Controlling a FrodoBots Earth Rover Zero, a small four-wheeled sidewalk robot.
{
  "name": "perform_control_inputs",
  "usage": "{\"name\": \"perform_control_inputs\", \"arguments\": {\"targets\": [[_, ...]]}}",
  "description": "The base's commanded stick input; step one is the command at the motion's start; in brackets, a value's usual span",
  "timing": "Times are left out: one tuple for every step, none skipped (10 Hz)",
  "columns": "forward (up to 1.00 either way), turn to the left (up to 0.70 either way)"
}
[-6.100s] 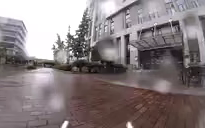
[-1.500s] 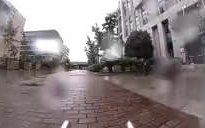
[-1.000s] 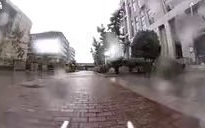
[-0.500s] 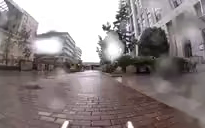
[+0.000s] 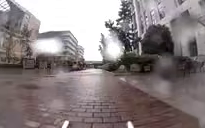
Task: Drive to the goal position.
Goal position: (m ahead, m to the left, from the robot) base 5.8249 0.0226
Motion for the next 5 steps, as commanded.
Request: {"name": "perform_control_inputs", "arguments": {"targets": [[0.7,0.0],[0.7,0.0],[0.7,0.0],[0.7,0.0],[0.7,0.0]]}}
